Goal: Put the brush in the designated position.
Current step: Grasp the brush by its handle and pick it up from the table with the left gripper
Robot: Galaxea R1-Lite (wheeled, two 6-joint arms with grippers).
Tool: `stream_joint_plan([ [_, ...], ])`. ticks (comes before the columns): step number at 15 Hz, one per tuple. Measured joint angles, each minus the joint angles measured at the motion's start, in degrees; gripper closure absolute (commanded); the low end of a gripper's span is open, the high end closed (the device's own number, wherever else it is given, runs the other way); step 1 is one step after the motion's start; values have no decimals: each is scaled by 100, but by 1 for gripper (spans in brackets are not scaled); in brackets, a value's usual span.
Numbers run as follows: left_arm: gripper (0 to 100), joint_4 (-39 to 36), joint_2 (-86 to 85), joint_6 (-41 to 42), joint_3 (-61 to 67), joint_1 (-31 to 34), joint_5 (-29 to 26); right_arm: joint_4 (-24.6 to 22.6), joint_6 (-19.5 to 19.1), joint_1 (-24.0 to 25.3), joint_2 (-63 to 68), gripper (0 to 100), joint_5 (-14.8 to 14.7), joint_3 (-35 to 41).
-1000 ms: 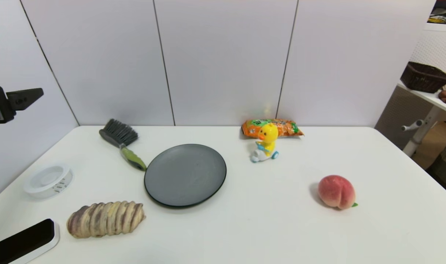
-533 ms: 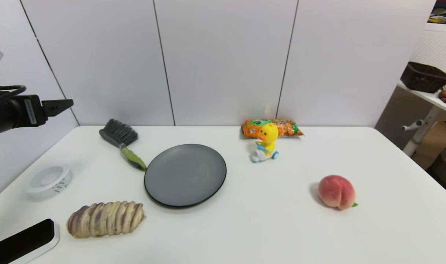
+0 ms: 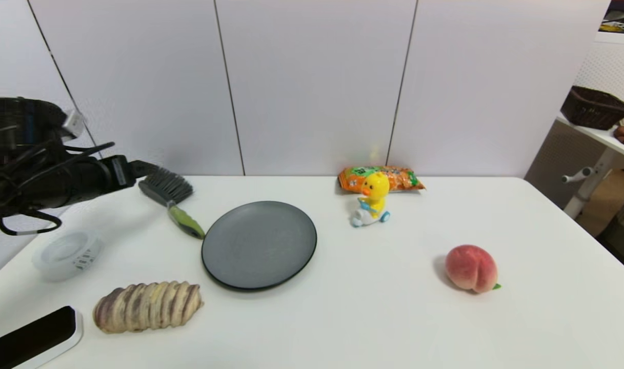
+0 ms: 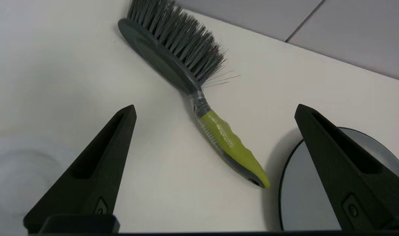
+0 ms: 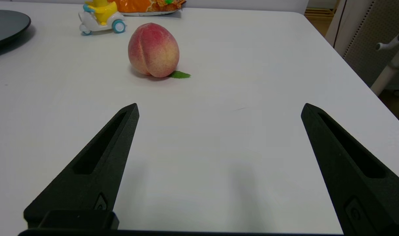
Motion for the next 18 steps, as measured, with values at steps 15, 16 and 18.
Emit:
stream_joint_plan([
  [15, 0, 758, 2453, -535, -1952, -428, 1102, 0, 1, 0, 0, 0, 2, 0],
  [16, 0, 758, 2527, -522, -1990, -429, 1102, -1, 0, 0, 0, 0, 2, 0],
  [18, 100, 764, 2665, -425, -2125, -432, 1102, 0, 1, -2, 0, 0, 2, 0],
])
